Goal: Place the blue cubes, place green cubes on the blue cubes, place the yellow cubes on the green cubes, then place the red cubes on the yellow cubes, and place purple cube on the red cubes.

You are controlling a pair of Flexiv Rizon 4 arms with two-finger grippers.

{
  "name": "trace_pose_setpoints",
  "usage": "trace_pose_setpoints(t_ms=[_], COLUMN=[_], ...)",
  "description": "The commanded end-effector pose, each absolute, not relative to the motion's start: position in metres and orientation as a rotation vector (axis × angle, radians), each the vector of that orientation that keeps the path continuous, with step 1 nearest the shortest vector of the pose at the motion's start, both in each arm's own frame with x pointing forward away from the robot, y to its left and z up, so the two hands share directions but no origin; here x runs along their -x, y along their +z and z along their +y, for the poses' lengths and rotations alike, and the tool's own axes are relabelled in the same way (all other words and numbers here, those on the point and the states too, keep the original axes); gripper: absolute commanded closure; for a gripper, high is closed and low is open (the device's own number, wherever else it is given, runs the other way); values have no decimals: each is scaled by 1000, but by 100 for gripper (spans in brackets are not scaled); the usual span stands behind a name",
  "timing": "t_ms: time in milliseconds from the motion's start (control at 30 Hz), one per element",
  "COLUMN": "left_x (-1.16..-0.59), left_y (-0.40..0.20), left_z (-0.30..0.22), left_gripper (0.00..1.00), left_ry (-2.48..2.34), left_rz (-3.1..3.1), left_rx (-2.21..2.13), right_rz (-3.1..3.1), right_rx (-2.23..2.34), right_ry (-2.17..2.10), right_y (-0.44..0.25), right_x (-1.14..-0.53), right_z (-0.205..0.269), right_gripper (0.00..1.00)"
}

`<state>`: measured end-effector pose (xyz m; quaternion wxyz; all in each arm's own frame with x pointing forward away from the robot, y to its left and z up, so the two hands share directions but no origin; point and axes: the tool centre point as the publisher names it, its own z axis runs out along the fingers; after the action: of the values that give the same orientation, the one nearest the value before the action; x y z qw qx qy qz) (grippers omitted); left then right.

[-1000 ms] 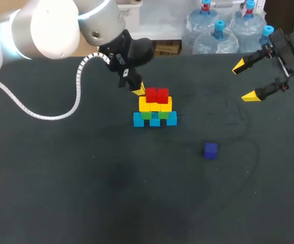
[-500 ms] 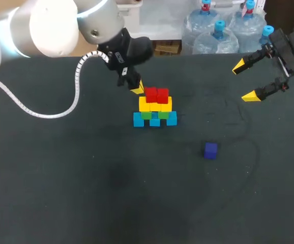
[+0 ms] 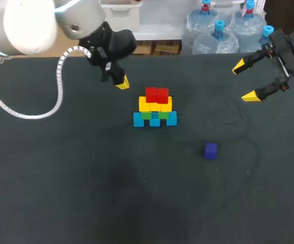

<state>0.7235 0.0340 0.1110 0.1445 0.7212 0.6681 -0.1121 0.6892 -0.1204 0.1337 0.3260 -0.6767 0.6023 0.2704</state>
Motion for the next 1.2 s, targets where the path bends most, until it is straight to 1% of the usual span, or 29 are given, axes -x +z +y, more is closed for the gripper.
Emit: trace_pose_setpoints(t_ms=[33,233,300,400,433,467,667,700,733,800,867,1200], left_x=[-708,-699,-696,-693,-692,-691,-683,-681,-680,-677,-676,-676], left_y=[117,125,126,126,126,126,129,129,130,131,131,130], left_z=[58,82,89,100,104,108,130,134,137,144,150,156], left_gripper=[100,100,75,53,5,0,0,0,0,0,0,0], left_ry=[-314,-431,-471,-490,-501,-502,-606,-615,-615,-609,-608,-579], left_rz=[1856,1674,1624,1622,1619,1621,1563,1545,1528,1510,1486,1490], left_rx=[-2047,-2034,-2040,-2047,-2047,-2046,-2018,-2020,-2021,-2032,-2038,-2063], right_rz=[1577,1577,1577,1577,1577,1577,1577,1577,1577,1577,1577,1577], right_rx=[1773,1773,1773,1773,1773,1773,1773,1773,1773,1773,1773,1773], right_ry=[709,709,709,709,709,709,709,709,709,709,709,709], right_y=[133,133,133,133,133,133,133,133,133,133,133,133], right_x=[-690,-690,-690,-690,-690,-690,-690,-690,-690,-690,-690,-690], right_z=[-120,-120,-120,-120,-120,-120,-120,-120,-120,-120,-120,-120], right_gripper=[0,0,0,0,0,0,0,24,53,66,100,100])
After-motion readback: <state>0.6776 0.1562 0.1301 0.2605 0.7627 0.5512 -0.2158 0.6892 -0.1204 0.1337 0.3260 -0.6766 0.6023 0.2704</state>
